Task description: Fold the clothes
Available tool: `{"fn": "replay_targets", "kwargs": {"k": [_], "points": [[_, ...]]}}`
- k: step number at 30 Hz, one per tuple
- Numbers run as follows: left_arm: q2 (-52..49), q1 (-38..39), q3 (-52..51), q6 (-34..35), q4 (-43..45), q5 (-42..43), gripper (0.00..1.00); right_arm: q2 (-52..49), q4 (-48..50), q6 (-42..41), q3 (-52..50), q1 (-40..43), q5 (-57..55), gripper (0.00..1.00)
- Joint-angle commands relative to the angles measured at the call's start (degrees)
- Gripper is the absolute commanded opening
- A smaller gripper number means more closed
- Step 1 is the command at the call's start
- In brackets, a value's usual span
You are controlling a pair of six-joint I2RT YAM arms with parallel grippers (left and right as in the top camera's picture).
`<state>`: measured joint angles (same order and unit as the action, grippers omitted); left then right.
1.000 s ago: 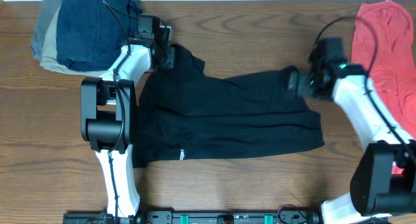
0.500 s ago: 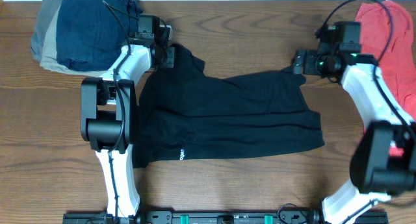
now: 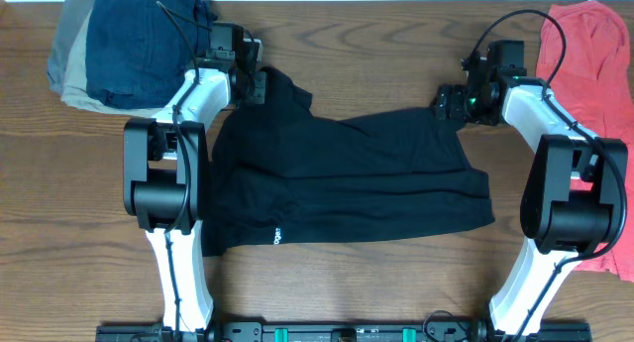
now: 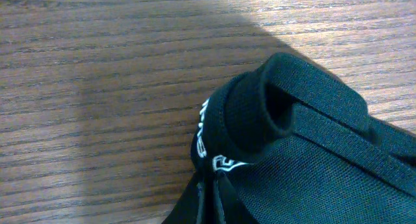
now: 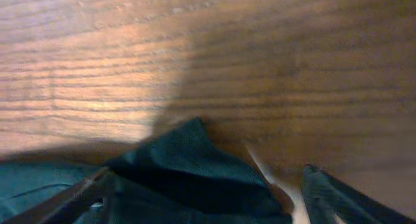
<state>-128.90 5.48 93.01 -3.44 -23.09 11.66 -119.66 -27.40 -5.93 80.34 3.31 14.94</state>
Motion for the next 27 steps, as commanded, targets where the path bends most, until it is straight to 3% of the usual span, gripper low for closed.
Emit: {"fn": "replay_targets", "kwargs": {"k": [1,10,13,17,20,27], "points": [[-1.2,0.0,1.0,-0.2,-0.3,-0.3,0.06,-2.1,0.7,-2.3,1.5,0.1,2.3,0.84],[-1.2,0.0,1.0,-0.2,-0.4,-0.3,0.06,-4.7,1.0,-4.3,1.5,-0.2,3.3,0.64],[-1.2,0.0,1.0,-0.2,-0.4,-0.3,0.06,-4.7,1.0,-4.9,1.8,0.0,3.3,0.29],[-1.2,0.0,1.0,-0.2,-0.3,-0.3,0.06,-4.6,0.5,-5.2,2.6,0.2,4.0,0.17],[-1.1,0.0,1.0,-0.2,-0.4,-0.3,0.06,-4.6,-1.9,-5.2,4.5,0.2,4.2,0.01],[1.7,0.0,1.0,-0.2,-1.1,-0.3,0.06,-4.4,-10.1,-4.6,12.7,0.4,3.5,0.01]]}}
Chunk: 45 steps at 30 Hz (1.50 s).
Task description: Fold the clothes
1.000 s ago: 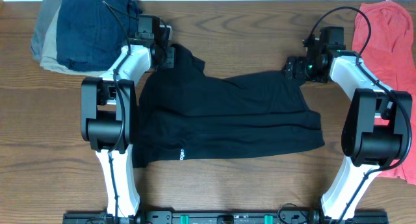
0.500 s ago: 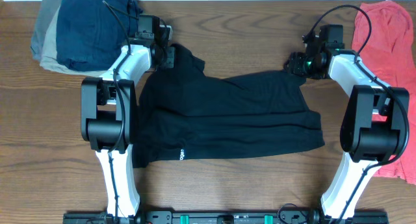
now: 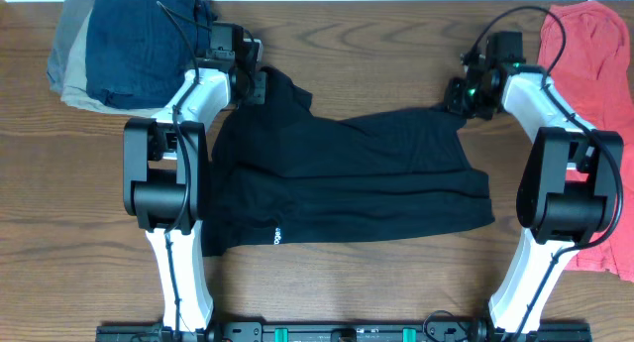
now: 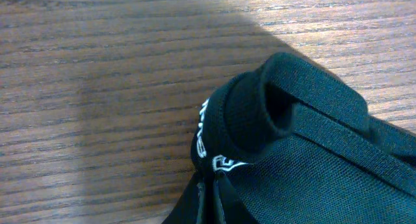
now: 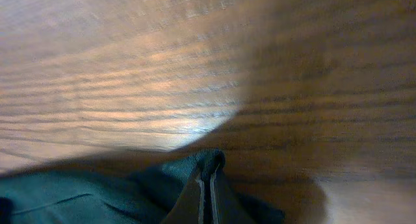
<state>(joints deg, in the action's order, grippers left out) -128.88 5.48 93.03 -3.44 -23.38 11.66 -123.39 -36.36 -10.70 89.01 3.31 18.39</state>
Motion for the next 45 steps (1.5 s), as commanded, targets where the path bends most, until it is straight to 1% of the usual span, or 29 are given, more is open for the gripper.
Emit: {"fn": "replay_targets", "kwargs": {"k": [1,6,10,14,21,26,34,45], "points": [[2.4,0.0,1.0,-0.2,-1.1,-0.3,0.06,-0.7,-2.2,0.5,5.1,0.4,0.0,0.01],[7.7,0.0,1.0,-0.2,-2.7,-0.3,0.06,-0.6,-8.3,0.9,11.5,0.4,-0.7,0.01],[12.2,0.0,1.0,-0.2,-4.4,-0.3,0.06,-0.6,-11.3,1.1,14.4,0.4,-4.5,0.01],[16.1,0.0,1.0,-0.2,-7.0,-0.3,0.06,-0.6,-12.7,2.1,14.9,0.5,-5.5,0.01],[21.4,0.0,1.0,-0.2,-14.8,-0.3,0.06,0.0,-15.1,2.2,14.9,0.9,-5.5,0.01],[22.9,0.0,1.0,-0.2,-20.3,-0.3,0.06,1.4,-18.0,2.2,14.9,2.1,-5.6,0.01],[23.1,0.0,1.0,0.7,-30.5,-0.3,0.06,2.2,-26.3,2.2,14.9,4.8,-8.1,0.01],[24.6,0.0,1.0,0.7,-43.3,-0.3,0.06,3.1,-34.0,4.8,14.9,7.3,-8.1,0.01]]}}
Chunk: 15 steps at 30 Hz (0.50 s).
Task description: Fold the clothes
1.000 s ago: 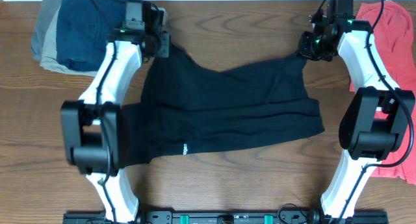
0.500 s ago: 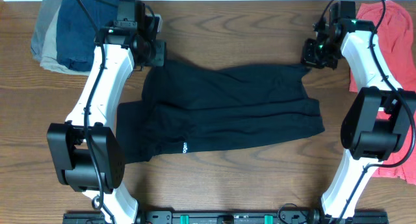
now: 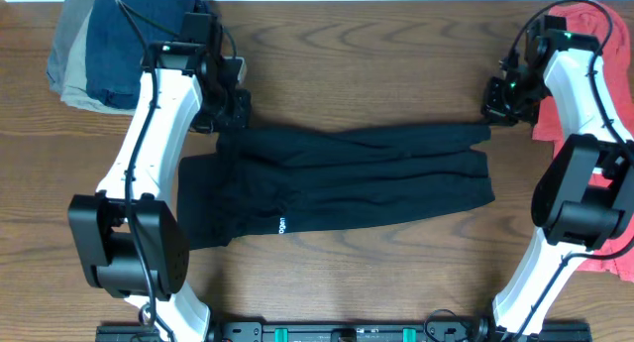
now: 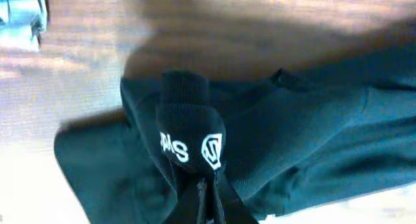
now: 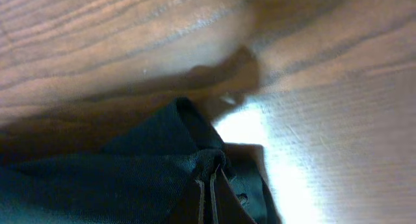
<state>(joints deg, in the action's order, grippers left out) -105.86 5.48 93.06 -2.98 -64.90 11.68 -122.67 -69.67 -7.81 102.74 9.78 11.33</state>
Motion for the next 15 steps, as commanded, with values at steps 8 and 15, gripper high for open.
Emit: {"fn": "replay_targets", "kwargs": {"k": [8,15], "points": [[1.8,0.0,0.9,0.3,-9.4,-0.6,0.06,2.4,-5.5,3.1,1.2,0.8,-3.4,0.01],[1.9,0.0,0.9,0.5,-13.7,-0.7,0.06,2.4,-8.3,3.0,1.2,0.8,-5.9,0.23]]}}
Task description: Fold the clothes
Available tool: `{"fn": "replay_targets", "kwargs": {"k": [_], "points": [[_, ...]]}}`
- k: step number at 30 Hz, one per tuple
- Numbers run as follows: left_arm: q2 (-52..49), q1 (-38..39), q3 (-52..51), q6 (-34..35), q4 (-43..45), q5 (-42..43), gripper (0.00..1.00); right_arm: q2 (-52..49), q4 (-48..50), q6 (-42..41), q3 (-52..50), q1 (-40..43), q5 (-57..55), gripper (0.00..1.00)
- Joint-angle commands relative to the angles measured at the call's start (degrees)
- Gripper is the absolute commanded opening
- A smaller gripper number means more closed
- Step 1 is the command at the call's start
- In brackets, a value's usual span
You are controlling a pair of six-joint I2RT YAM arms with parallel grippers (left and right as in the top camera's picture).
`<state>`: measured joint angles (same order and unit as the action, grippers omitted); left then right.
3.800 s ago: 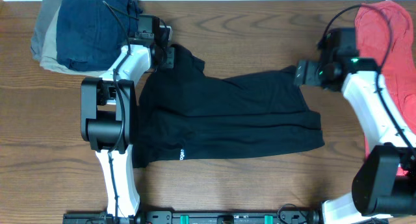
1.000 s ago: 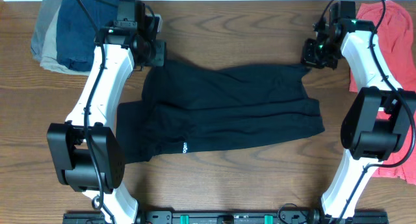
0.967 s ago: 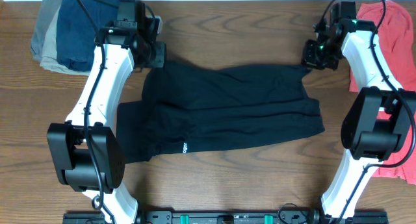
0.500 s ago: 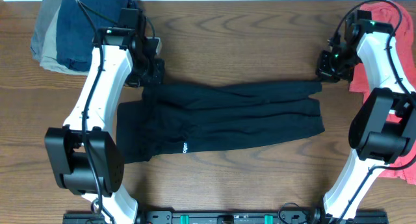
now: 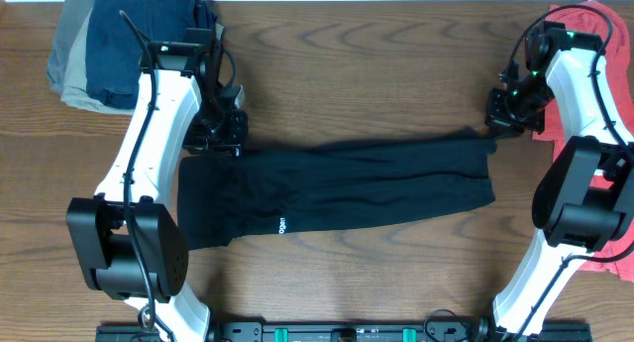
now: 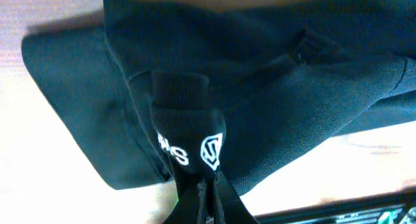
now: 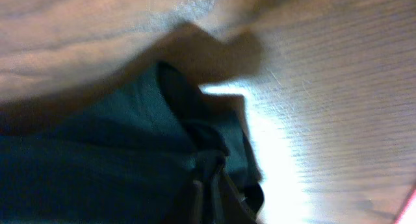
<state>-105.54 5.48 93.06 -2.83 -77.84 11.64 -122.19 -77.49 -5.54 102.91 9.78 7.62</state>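
Observation:
Black pants lie stretched across the middle of the wooden table, folded lengthwise, with a small white logo near the left part. My left gripper is shut on the waistband end at the upper left; the logo band bunches between its fingers. At the far right, my right gripper is shut on the hem corner of the pants, lifted slightly above the table. The cloth between both grippers hangs taut over the lower layer.
A stack of folded clothes, dark blue jeans over grey, sits at the back left corner. A red garment lies along the right edge. The bare wooden table stretches behind and in front of the pants.
Both grippers have moved slightly toward the front with the held edge. The folded upper layer now lies farther over the lower one, and the pants look narrower and flatter.
At first my left gripper held the waistband at the back left while the right one stood open at the far hem. Then the right gripper was shut on the hem. Later both held the edge pulled wide and forward, now folded over the lower half.

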Motion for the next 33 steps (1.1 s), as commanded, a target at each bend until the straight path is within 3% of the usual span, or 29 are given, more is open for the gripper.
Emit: {"fn": "replay_targets", "kwargs": {"k": [1,2,3,16,27,30,33], "points": [[1.6,0.0,0.9,0.3,-0.8,-0.7,0.06,1.9,-0.9,0.7,1.0,0.8,-2.2,0.48],[1.6,0.0,0.9,0.3,-0.8,-0.7,0.06,1.9,-1.3,0.7,1.0,0.7,-2.1,0.83],[1.6,0.0,0.9,0.3,-0.8,-0.7,0.06,1.9,-1.7,0.7,1.0,0.7,-1.7,0.99],[1.6,0.0,0.9,0.5,-0.5,-0.7,0.06,1.9,-3.7,3.1,-6.1,-6.6,1.6,0.99],[1.6,0.0,0.9,0.5,-0.3,-0.7,0.06,1.9,11.1,1.3,-18.0,-11.3,1.2,0.95],[1.6,0.0,0.9,0.5,-0.2,-0.7,0.06,1.9,13.1,1.3,-18.9,-11.2,1.1,0.86],[1.6,0.0,0.9,0.5,-0.1,-0.7,0.06,1.9,14.6,1.3,-19.0,-11.2,1.2,0.59]]}}
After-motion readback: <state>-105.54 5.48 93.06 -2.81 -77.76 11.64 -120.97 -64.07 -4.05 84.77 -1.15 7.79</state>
